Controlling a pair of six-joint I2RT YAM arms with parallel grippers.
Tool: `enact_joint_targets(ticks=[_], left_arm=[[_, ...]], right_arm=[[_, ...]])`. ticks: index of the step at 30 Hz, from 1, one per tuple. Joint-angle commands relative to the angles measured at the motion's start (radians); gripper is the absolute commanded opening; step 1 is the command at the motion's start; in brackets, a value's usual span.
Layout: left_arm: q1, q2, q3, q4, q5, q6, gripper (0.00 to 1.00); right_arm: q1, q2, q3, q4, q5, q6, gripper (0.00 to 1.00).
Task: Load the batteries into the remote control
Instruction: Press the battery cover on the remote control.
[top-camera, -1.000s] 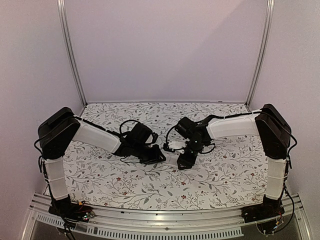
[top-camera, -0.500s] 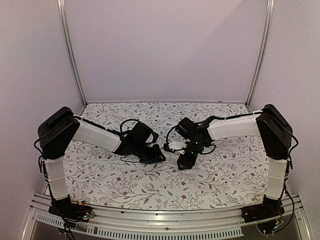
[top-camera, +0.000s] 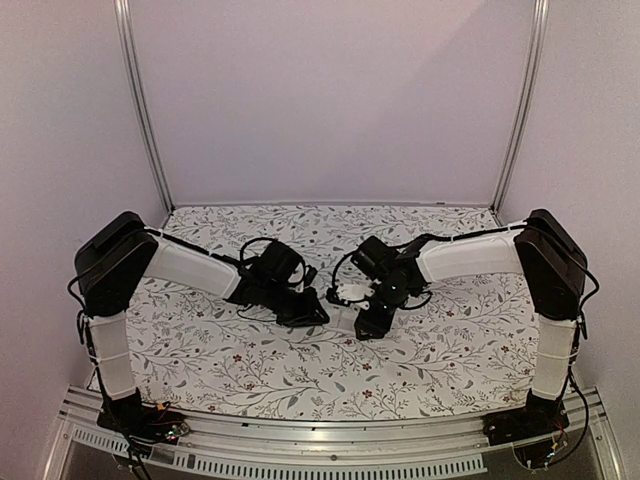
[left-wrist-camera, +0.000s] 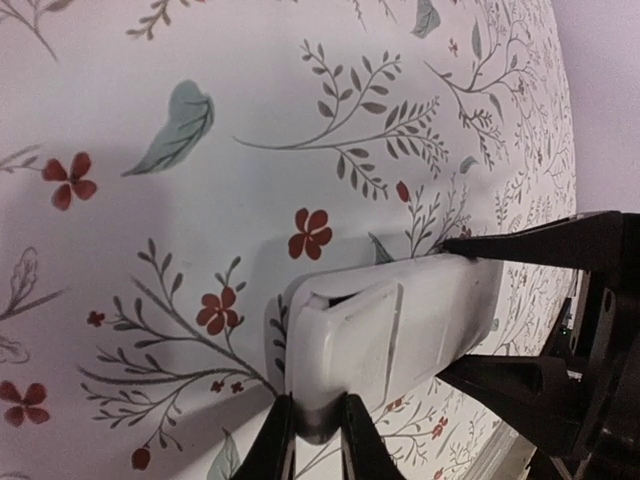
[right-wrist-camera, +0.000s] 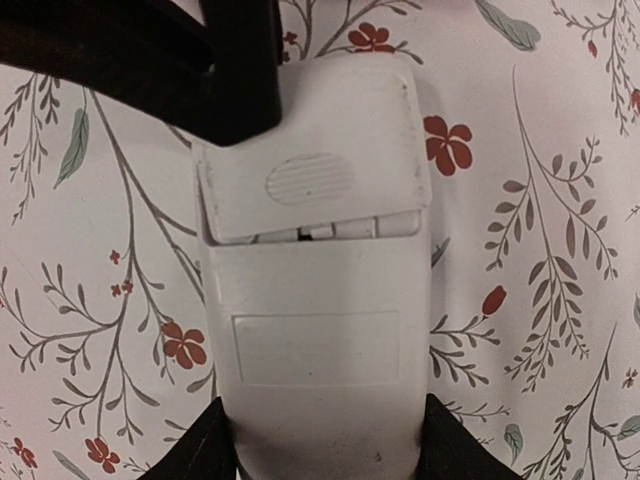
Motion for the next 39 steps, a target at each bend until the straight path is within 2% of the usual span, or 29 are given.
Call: enact_joint_targets(ticks=[1, 15, 18, 23, 28, 39], left_arm=[[0.017, 0.058, -0.043, -0.200, 0.030, 0.058, 0.14], [0.023, 0.125, 0.050, -0.297, 0.022, 0.185, 0.21], [0.015, 0.124, 0.065, -0.318, -0.002, 0.192, 0.24], [0.014, 0.139, 0.092, -0.346, -0.033, 0.202, 0.24], [0.013, 0.131, 0.094, -0.349, -0.058, 0.200, 0.33], [0.013, 0.141, 0.115, -0.332, -0.048, 0.223, 0.34]], right_arm=[[0.020, 0.039, -0.045, 0.120, 0.010, -0.001, 0.21], [0.022, 0.030, -0.051, 0.126, -0.021, -0.042, 0.20], [0.022, 0.034, -0.047, 0.121, -0.021, -0.043, 0.20], [0.021, 0.033, -0.045, 0.116, -0.022, -0.046, 0.20], [0.022, 0.037, -0.044, 0.109, -0.028, -0.047, 0.19], [0.022, 0.041, -0.039, 0.093, -0.047, -0.054, 0.18]])
